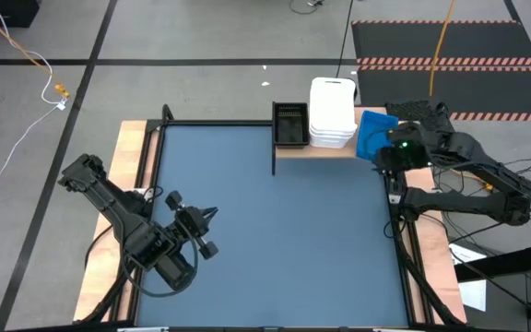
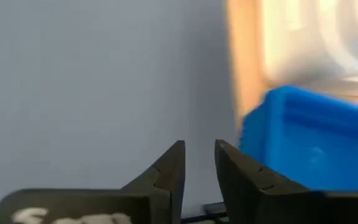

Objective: Stack baskets on shelf by color
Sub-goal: Stack the blue bin on top of the stacked blue bin into the shelf

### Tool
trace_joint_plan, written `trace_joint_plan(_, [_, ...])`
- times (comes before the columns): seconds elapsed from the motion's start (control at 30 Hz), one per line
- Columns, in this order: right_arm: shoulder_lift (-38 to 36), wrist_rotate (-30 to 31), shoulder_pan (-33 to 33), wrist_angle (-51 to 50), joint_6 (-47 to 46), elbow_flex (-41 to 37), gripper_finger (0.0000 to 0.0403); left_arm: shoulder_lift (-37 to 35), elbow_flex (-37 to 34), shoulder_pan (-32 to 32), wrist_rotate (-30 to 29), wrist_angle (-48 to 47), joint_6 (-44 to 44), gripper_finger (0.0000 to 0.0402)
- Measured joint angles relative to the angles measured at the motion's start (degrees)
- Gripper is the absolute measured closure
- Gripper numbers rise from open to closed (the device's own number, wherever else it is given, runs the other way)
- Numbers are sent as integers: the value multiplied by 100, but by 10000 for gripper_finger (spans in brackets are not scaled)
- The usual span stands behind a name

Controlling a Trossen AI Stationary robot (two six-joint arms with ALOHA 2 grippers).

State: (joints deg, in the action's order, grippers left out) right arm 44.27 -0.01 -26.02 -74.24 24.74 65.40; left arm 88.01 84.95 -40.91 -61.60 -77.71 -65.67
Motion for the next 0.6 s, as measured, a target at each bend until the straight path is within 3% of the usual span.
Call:
trace_joint_plan(0.1, [0,-155,0,-49,11,-317,334,0,0,0,0,2,20,378])
trace_joint_plan(0.17, [30,53,0,-89,-34,-535,343,0,0,0,0,0,40,378])
trace_joint_plan(0.47, [175,2902,0,-16,-319,-1071,373,0,0,39,-13,2,31,378])
trace_joint_plan(0.6, [175,3193,0,259,-249,-1081,379,0,0,152,-15,2,-29,378])
